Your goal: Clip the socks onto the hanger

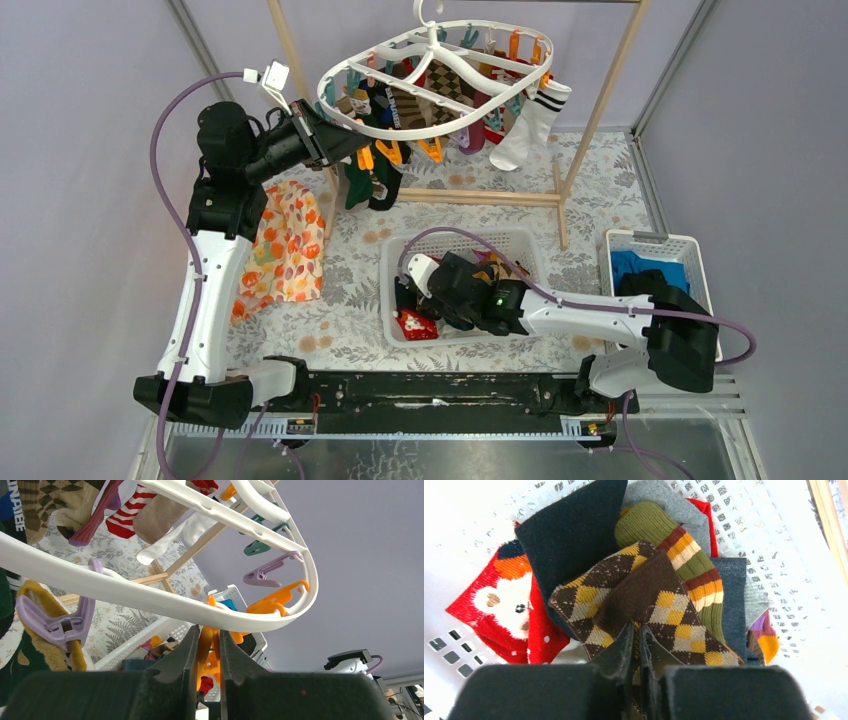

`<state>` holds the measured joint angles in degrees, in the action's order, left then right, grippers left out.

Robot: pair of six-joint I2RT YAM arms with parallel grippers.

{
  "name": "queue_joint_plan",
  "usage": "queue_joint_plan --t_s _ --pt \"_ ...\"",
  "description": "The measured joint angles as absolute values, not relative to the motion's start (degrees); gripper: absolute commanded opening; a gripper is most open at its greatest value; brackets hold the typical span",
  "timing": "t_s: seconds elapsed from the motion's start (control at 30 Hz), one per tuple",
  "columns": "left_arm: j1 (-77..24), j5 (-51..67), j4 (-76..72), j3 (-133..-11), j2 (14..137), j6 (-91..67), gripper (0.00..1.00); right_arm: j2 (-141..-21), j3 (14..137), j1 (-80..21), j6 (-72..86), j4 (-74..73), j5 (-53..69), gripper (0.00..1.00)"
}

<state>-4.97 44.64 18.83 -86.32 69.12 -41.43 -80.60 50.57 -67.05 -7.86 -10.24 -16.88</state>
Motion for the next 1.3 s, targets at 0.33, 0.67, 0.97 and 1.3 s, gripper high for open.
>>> queue_joint_plan --t_s 0.33,0.67,0.97,1.3 --pt "-4.8 44.8 18.8 -86.3 69.1 -41.5 0.06 -70.7 47.5 -66.9 -6.1 -6.7 -17.4 0.06" --pt "-4.8 44.8 18.8 -86.3 69.1 -41.5 0.06 -69.3 44.9 -66.5 -2.6 -5.2 -15.4 0.00" --pt "-4.8 45.0 18.8 -86.3 69.1 -41.5 0.06 -62.5 42.8 -62.9 8.3 5.5 -8.1 0.00" --pt "-4.8 45.9 17.3 -86.1 68.9 -42.9 0.06 -66.2 46.1 -59.3 20.7 27.5 -8.9 0.00"
